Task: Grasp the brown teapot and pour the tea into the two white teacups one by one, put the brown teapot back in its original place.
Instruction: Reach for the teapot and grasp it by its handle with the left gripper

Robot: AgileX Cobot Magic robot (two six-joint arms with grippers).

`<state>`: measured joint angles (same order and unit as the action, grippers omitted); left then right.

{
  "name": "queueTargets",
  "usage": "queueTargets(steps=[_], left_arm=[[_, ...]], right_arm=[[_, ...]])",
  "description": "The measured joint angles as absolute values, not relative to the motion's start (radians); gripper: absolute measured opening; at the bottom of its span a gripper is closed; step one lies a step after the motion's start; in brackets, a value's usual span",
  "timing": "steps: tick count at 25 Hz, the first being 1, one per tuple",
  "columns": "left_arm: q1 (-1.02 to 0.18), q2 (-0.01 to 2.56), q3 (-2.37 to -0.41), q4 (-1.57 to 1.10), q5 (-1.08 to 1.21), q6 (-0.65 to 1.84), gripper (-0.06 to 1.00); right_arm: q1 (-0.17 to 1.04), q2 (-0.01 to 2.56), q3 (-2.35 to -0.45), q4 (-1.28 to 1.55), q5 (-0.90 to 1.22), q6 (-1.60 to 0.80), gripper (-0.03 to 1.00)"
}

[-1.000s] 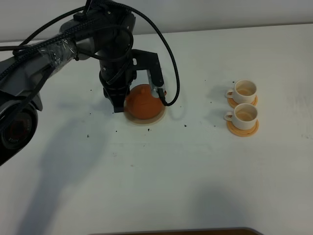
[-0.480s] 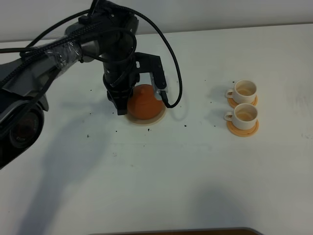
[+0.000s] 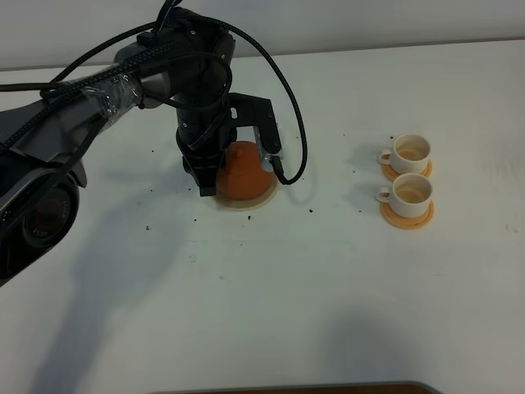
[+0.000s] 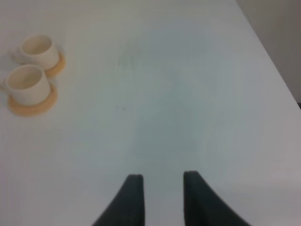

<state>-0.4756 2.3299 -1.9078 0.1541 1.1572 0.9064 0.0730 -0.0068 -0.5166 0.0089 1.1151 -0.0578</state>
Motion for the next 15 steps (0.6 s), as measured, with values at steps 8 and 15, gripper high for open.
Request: queueTargets(steps=[8,15], left_arm=[[-0.476,2.33,-1.908,0.155,1.137,0.906,0.26],[-0.476,2.33,-1.908,0.155,1.133,0.906,0.15]], right_arm=[[0.073,-0.007,-0.517,0.009,1.115,-0.058,0.24],[0.073,-0.007,-0.517,0.009,1.115,-0.058,0.24]])
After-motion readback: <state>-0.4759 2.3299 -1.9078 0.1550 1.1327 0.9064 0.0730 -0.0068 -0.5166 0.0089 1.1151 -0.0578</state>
